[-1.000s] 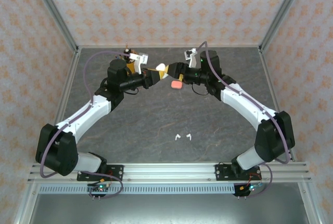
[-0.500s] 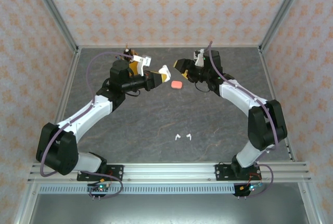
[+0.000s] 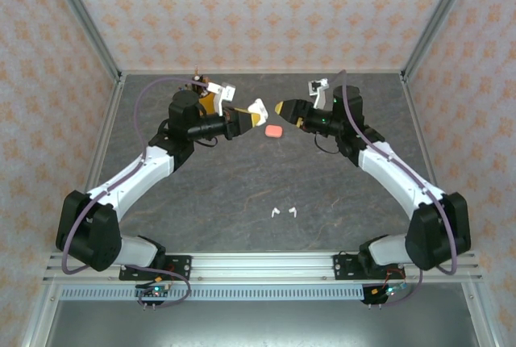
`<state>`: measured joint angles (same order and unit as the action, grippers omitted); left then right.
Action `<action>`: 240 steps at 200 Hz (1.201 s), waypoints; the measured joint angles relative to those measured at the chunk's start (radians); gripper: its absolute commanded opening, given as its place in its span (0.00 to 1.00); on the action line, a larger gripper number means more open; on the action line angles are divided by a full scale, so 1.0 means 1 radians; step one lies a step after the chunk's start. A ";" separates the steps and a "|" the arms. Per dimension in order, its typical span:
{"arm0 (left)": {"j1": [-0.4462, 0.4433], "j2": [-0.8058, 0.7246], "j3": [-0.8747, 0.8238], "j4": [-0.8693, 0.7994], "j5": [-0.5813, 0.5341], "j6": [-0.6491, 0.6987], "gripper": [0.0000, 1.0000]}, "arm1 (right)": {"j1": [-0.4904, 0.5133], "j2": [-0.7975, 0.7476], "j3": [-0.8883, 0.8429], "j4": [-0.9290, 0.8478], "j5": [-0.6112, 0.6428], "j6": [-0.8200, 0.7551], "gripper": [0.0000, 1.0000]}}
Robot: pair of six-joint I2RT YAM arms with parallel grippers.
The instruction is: Insert the wireless bluetooth earbuds into the charging case
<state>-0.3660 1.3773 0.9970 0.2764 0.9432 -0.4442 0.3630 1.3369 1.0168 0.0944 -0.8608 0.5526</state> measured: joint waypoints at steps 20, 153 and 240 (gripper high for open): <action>-0.004 0.003 0.021 0.000 0.023 0.000 0.12 | -0.004 -0.028 -0.016 -0.008 -0.034 -0.039 0.53; -0.053 0.044 0.069 -0.001 0.045 0.001 0.13 | -0.004 -0.029 -0.026 -0.011 -0.091 -0.060 0.46; -0.071 0.053 0.070 -0.001 0.045 0.001 0.13 | -0.004 -0.019 -0.026 0.004 -0.098 -0.056 0.37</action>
<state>-0.4370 1.4300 1.0668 0.2752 0.9878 -0.4435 0.3588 1.3174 0.9909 0.0982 -0.9585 0.4969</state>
